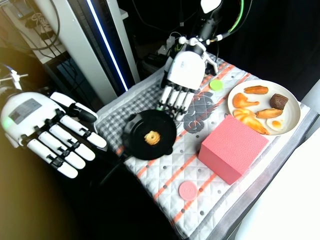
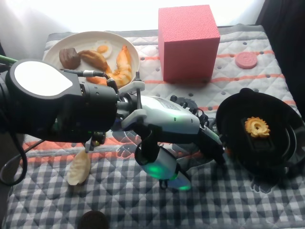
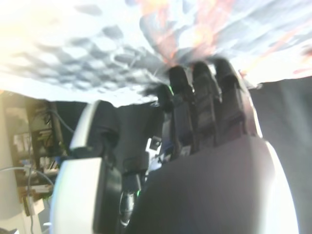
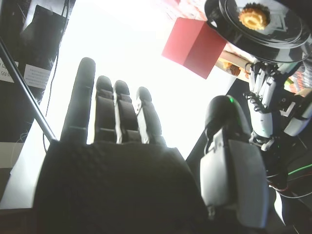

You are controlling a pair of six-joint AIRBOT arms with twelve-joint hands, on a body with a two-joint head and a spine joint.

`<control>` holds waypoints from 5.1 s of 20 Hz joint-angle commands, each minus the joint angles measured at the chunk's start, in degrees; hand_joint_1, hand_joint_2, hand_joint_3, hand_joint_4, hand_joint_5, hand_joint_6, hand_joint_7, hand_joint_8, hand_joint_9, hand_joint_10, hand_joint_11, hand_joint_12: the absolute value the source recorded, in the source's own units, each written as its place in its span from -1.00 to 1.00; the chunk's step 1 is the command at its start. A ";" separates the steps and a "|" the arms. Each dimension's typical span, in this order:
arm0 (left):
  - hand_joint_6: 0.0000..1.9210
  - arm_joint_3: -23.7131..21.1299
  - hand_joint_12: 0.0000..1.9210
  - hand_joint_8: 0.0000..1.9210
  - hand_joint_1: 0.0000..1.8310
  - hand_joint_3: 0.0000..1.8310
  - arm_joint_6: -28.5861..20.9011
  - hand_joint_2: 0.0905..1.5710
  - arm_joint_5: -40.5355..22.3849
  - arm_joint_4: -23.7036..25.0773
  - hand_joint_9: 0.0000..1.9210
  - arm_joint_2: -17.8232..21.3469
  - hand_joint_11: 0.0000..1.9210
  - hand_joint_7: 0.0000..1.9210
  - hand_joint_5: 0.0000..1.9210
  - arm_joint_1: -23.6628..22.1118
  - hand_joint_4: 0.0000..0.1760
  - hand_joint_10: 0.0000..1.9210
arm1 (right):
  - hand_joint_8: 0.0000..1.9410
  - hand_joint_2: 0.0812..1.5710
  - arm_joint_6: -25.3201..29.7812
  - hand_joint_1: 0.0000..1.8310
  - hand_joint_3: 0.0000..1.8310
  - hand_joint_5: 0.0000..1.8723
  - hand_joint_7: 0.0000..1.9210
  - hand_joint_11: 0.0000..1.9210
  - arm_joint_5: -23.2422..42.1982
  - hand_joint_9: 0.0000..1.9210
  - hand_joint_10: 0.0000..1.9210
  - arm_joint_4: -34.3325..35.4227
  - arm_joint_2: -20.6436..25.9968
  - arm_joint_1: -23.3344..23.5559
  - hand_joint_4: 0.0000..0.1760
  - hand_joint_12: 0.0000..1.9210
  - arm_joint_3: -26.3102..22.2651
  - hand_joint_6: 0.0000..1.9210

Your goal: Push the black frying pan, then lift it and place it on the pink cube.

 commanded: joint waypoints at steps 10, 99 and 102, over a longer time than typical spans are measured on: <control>-0.69 0.65 -0.32 -1.00 -0.13 -0.99 1.06 0.49 -0.46 -5.40 -0.69 0.04 -1.00 -0.62 -0.70 0.59 -0.61 -1.00 | -1.00 0.54 0.45 -0.74 -1.00 -1.00 -1.00 -1.00 7.16 -1.00 -1.00 0.79 0.15 0.15 -0.38 -0.66 0.42 -1.00; -0.99 -10.44 0.27 -0.99 0.28 -1.00 51.78 0.65 -30.23 -89.96 -0.55 25.53 -1.00 -0.38 -0.29 23.95 -1.00 -0.63 | 1.00 0.64 -12.95 0.56 -1.00 0.34 0.53 0.72 -35.18 0.67 1.00 -1.00 -36.23 55.42 -0.70 1.00 42.04 1.00; -0.97 -10.30 0.21 -0.99 0.22 -1.00 51.75 0.68 -30.33 -89.96 -0.52 25.38 -1.00 -0.38 -0.25 23.94 -1.00 -0.62 | 1.00 0.69 -13.26 0.51 -0.98 0.37 0.52 0.69 -36.40 0.65 1.00 0.74 -36.76 55.60 0.99 1.00 43.67 1.00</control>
